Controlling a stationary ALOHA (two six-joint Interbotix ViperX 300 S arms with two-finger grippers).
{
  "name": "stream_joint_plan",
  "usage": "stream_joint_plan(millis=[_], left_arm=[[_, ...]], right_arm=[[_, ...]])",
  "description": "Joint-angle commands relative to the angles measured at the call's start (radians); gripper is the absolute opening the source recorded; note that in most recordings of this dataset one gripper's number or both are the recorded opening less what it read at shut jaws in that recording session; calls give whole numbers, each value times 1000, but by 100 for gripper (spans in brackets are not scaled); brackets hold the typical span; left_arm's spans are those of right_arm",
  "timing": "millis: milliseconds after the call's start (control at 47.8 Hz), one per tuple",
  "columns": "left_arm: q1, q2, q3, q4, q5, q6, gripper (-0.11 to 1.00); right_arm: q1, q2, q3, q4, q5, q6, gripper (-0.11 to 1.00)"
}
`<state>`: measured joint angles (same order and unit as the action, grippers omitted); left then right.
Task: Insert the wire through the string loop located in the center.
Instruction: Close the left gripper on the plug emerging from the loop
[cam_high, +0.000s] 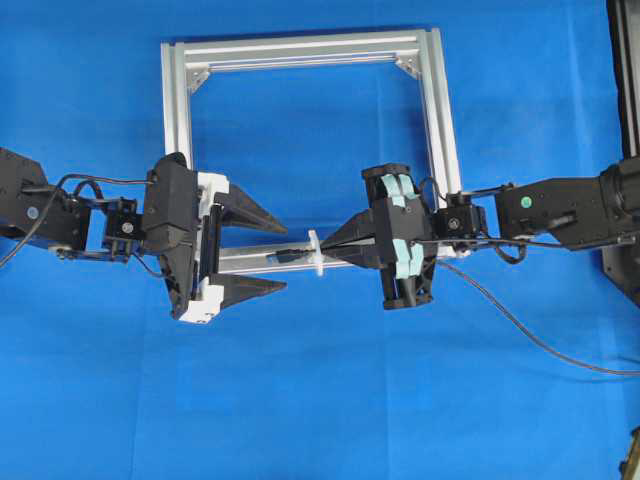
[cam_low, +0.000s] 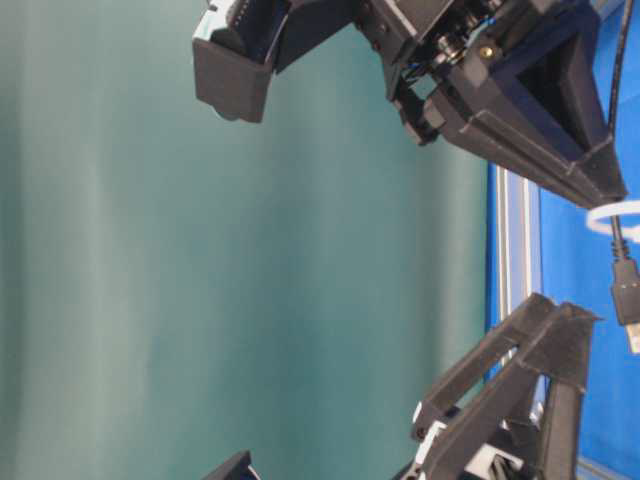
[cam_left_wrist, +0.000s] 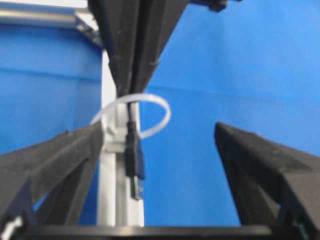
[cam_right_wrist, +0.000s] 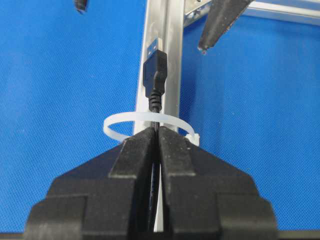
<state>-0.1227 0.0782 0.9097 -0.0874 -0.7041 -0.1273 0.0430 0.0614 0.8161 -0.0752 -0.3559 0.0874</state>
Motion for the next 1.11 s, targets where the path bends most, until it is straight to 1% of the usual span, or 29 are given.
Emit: stream_joint_plan(millis=[0, 251, 439, 586, 1088], left_arm=[[0, -21, -15, 2, 3, -2, 93], [0, -8, -31, 2, 51, -2, 93], [0, 52, -60, 2, 97, -2, 93], [2, 75, -69, 2, 97, -2, 93], [2, 77, -75, 2, 91, -2, 93]], right_arm=[[0, -12, -20, -2, -6, -2, -2], [0, -12, -20, -2, -6, -2, -2], [0, -12, -20, -3, -9, -2, -2], [0, -12, -20, -2, -9, -2, -2], [0, -12, -20, -3, -9, -2, -2]])
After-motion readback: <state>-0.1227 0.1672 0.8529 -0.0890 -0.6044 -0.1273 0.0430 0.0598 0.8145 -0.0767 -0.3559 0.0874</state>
